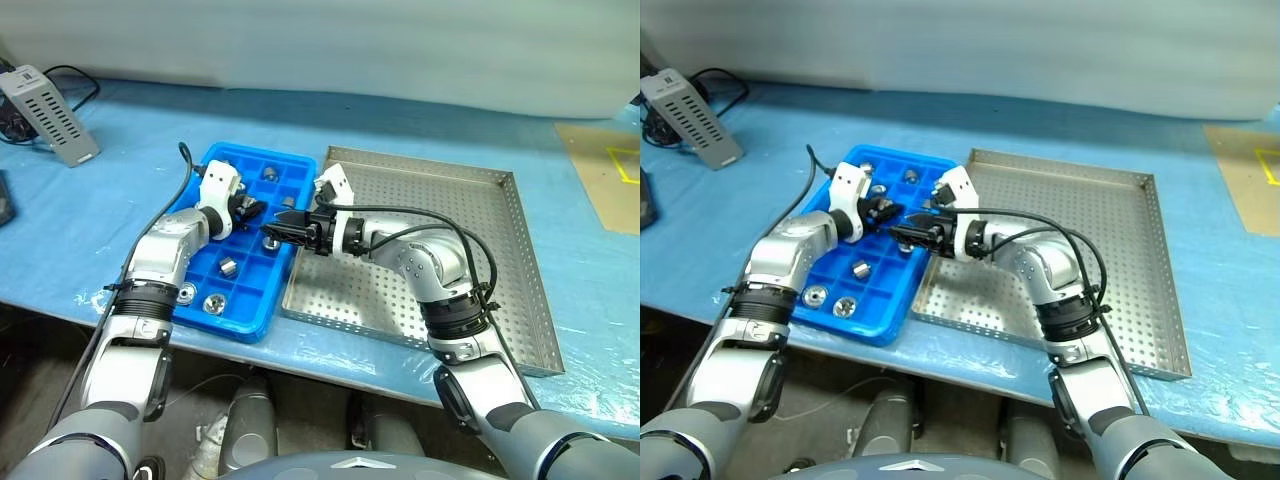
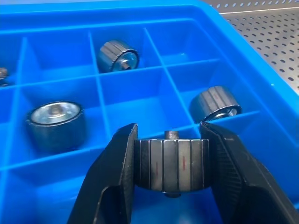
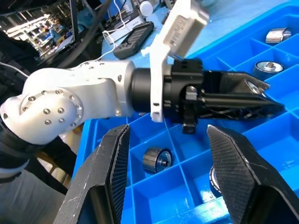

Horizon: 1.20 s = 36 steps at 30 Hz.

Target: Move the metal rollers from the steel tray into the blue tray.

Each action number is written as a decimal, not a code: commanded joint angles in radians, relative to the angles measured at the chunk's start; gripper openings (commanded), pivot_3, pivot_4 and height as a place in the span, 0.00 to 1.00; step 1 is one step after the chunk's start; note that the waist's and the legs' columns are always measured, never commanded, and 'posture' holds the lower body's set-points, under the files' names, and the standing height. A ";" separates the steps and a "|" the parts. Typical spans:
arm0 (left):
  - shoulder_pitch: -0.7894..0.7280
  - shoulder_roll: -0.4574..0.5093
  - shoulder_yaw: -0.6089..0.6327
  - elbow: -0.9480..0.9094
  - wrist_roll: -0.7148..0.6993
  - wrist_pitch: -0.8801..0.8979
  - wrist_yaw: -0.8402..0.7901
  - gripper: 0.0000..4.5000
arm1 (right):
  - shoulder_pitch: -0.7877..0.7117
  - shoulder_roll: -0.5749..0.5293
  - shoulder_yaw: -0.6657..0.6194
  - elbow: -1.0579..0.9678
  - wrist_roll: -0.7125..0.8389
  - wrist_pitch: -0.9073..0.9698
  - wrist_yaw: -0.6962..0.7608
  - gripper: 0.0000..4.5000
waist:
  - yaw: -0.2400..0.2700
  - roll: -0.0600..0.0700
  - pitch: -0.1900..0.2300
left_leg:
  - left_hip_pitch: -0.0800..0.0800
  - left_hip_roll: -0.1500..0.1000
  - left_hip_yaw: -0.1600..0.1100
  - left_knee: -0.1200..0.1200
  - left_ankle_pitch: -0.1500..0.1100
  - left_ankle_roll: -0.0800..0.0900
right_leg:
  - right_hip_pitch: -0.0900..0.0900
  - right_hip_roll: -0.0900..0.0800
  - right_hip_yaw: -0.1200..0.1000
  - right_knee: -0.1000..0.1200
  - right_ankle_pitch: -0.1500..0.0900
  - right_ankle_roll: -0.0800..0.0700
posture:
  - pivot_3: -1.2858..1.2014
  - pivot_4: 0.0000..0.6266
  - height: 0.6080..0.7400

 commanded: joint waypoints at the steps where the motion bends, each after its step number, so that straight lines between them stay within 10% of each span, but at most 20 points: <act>1: -0.015 0.014 0.002 0.002 0.015 -0.022 -0.013 0.68 | 0.001 0.003 -0.008 -0.022 -0.001 -0.016 -0.010 0.61 | -0.002 0.000 0.000 | 0.000 0.000 0.000 0.000 0.000 0.000 | 0.000 0.000 0.000 0.000 0.000 0.000 | 0.50 0.24 1.00; 4: -0.014 0.028 0.021 -0.023 -0.005 0.001 -0.034 0.89 | 0.002 0.002 -0.009 -0.021 0.001 -0.018 -0.015 0.61 | -0.009 0.000 0.000 | 0.000 0.000 0.000 0.000 0.000 0.000 | 0.000 0.000 0.000 0.000 0.000 -0.001 | 0.50 0.24 1.00; 18: 0.200 0.157 0.060 -0.554 -0.191 0.187 -0.165 0.89 | 0.149 -0.180 -0.030 0.065 -0.195 -0.387 -0.007 0.61 | -0.011 0.000 0.000 | 0.000 0.000 0.000 0.000 -0.001 0.002 | 0.001 -0.001 0.000 -0.001 -0.002 -0.003 | 0.55 0.24 1.00; 36: 0.275 0.069 0.054 -0.624 -0.210 0.198 -0.054 0.89 | 0.104 -0.115 -0.126 0.196 -0.213 -0.471 -0.066 0.61 | -0.010 0.000 0.000 | 0.000 0.000 0.001 0.001 -0.002 0.004 | 0.001 0.000 0.000 -0.002 -0.002 -0.004 | 0.57 0.24 1.00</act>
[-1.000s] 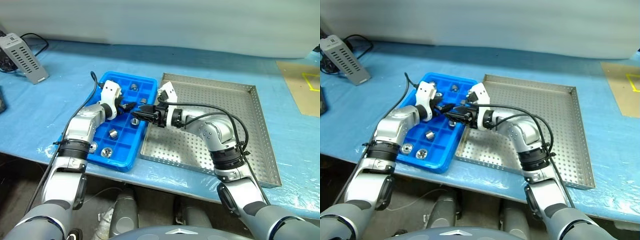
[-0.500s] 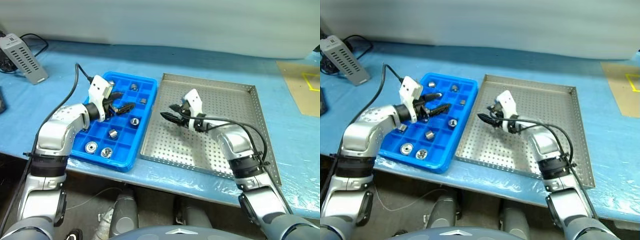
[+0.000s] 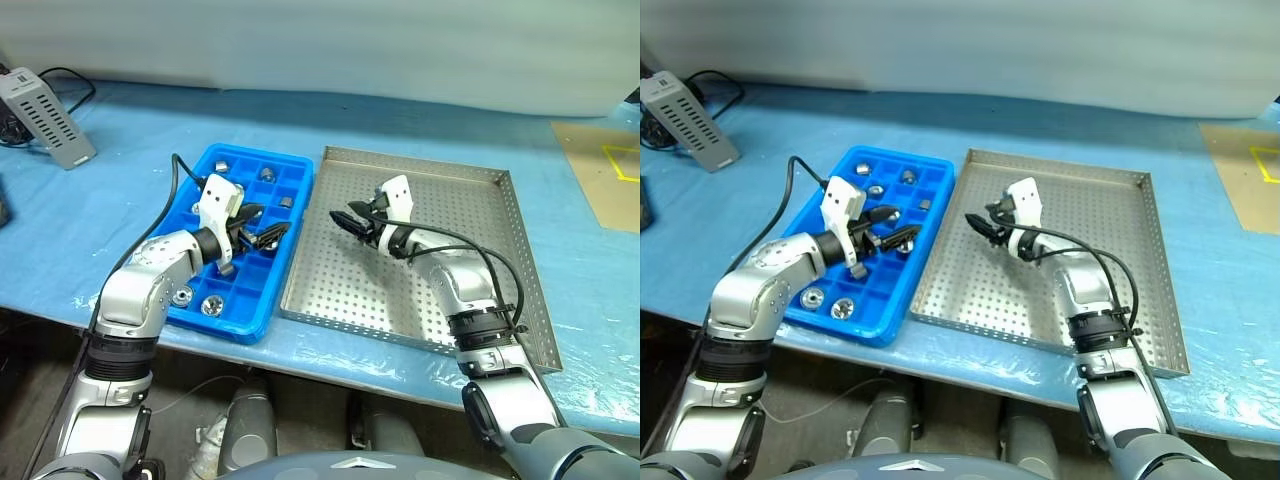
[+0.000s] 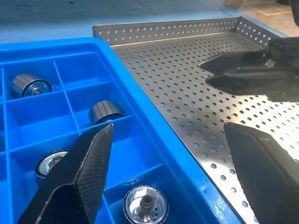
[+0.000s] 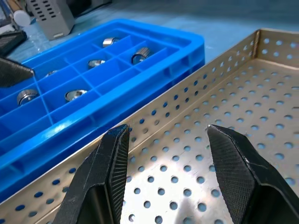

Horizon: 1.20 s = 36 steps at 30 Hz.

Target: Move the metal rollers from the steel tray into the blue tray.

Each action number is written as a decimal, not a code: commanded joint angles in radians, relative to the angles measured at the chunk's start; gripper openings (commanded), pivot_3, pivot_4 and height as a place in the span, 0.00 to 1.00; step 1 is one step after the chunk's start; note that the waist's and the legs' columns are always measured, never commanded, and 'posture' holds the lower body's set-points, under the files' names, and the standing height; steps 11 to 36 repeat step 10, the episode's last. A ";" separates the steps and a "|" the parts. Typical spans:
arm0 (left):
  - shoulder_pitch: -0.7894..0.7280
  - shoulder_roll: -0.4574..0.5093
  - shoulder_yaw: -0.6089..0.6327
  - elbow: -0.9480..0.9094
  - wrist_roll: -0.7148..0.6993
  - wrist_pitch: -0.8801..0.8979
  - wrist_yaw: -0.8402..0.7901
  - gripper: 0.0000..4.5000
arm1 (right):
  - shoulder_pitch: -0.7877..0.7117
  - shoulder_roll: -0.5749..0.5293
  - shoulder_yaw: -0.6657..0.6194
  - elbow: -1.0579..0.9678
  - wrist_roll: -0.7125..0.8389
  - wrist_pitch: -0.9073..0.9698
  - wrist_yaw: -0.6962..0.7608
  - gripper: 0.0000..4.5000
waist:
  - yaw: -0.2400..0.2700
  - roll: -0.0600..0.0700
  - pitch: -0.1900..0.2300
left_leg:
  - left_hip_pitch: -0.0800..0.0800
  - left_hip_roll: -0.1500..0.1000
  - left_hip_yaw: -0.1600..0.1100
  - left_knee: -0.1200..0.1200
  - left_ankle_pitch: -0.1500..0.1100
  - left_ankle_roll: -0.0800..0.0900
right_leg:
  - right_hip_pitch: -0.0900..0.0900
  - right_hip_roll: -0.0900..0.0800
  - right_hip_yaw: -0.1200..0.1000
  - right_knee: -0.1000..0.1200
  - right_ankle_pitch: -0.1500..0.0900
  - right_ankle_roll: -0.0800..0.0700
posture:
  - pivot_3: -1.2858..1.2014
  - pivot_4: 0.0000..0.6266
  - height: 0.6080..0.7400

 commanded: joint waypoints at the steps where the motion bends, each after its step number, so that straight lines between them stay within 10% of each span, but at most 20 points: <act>1: -0.010 0.011 0.020 -0.023 -0.010 -0.011 0.005 0.89 | -0.005 0.012 -0.014 -0.034 0.001 -0.019 -0.011 0.61 | 0.000 0.000 0.000 | 0.000 0.000 0.000 0.000 0.000 0.000 | 0.000 0.000 0.000 0.000 0.000 0.000 | 0.56 0.24 1.00; 36: -0.041 0.011 0.015 0.031 0.001 -0.029 0.003 0.89 | 0.018 0.004 -0.026 -0.086 0.001 -0.003 -0.034 0.61 | -0.002 0.000 0.000 | 0.000 0.000 0.000 0.000 0.000 0.000 | 0.000 0.000 0.000 0.000 0.000 0.000 | 0.55 0.24 1.00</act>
